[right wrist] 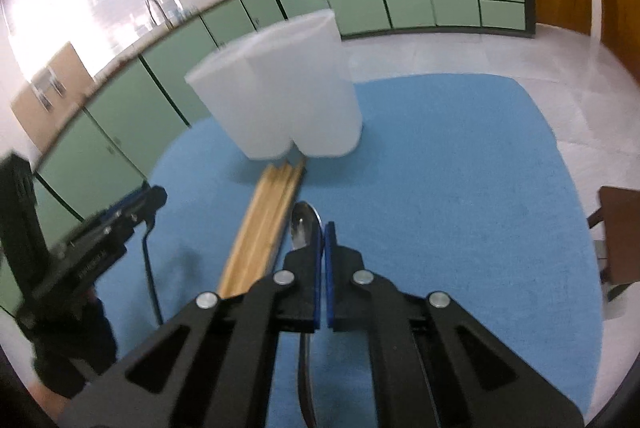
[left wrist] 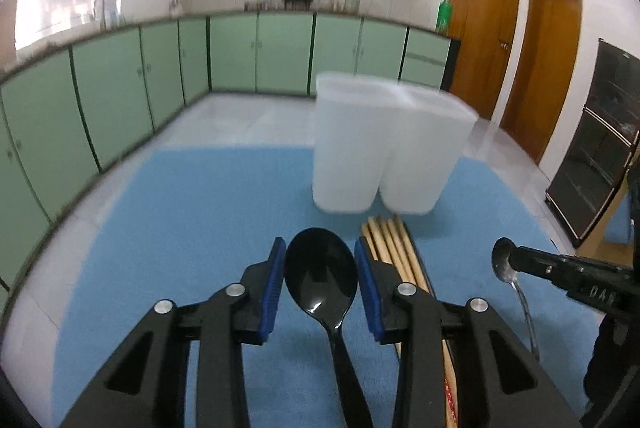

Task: Organize utensils
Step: 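Lift both spoons over the white holder and open both grippers to drop them, then move the right gripper to the chopsticks and grasp a black chopstick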

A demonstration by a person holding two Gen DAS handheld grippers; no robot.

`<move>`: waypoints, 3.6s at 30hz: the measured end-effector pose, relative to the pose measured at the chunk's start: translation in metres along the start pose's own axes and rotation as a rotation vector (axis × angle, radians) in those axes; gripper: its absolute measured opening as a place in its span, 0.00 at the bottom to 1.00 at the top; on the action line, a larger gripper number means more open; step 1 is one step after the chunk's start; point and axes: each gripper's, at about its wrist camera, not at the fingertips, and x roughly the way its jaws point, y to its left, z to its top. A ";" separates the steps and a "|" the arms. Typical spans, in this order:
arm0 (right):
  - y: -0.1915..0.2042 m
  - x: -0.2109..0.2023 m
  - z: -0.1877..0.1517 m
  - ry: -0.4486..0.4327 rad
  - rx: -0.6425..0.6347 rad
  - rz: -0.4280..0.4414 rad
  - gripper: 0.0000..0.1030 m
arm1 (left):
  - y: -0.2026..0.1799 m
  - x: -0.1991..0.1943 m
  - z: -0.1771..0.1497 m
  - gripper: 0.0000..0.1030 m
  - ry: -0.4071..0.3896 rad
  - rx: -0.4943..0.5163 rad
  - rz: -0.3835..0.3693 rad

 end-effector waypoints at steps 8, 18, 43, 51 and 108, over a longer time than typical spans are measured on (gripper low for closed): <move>0.005 -0.041 0.032 -0.172 0.001 0.130 0.01 | 0.004 -0.035 0.032 0.34 -0.190 0.019 -0.002; 0.005 -0.052 0.142 -0.475 -0.020 0.160 0.01 | -0.005 -0.033 0.139 0.34 -0.427 0.001 -0.026; -0.012 0.052 0.159 -0.458 -0.088 0.011 0.07 | 0.011 0.084 0.135 0.48 -0.366 -0.049 -0.030; -0.001 -0.004 0.087 -0.305 -0.049 -0.038 0.57 | 0.022 0.022 0.093 0.63 -0.305 -0.074 -0.014; 0.087 -0.023 -0.129 0.120 -0.213 -0.196 0.49 | 0.029 -0.056 -0.111 0.87 0.258 -0.043 0.166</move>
